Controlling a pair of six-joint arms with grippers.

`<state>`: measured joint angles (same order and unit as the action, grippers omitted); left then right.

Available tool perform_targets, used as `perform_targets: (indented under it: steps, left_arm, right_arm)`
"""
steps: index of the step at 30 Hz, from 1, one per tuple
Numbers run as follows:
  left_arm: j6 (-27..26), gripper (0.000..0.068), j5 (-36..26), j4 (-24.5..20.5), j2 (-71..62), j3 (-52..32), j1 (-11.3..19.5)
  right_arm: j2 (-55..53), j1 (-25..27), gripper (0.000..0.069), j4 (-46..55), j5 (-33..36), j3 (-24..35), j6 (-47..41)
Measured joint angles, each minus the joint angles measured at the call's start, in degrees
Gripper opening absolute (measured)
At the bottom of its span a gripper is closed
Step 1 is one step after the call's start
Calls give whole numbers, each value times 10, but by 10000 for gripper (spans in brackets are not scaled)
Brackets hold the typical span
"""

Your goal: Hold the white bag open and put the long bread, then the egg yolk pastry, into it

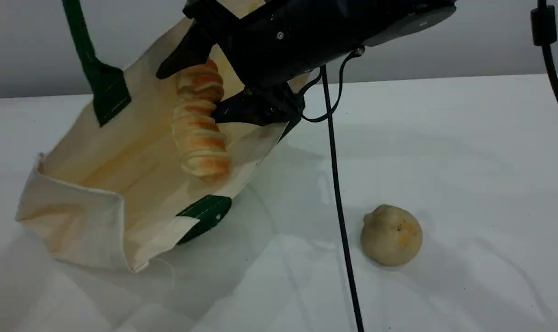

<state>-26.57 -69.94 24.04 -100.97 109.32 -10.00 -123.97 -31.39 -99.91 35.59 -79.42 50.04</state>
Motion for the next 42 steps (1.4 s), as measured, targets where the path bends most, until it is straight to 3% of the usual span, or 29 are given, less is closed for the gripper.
perform_targets:
  steps: [14, 24, 31, 38, 42]
  left_arm:
    - [-1, 74, 0, -1, 0, 0, 1]
    - [-2, 74, -1, -2, 0, 0, 1]
    - [-2, 74, -1, -2, 0, 0, 1]
    - [-2, 74, -1, -2, 0, 0, 1]
    - [-2, 74, -1, -5, 0, 0, 1]
  right_arm:
    - [11, 64, 582, 28, 76, 0, 0]
    - [32, 69, 582, 97, 65, -3, -1]
    - [54, 81, 582, 175, 61, -16, -5]
    - [88, 84, 582, 304, 96, -68, 10]
    - [118, 86, 582, 398, 99, -74, -35]
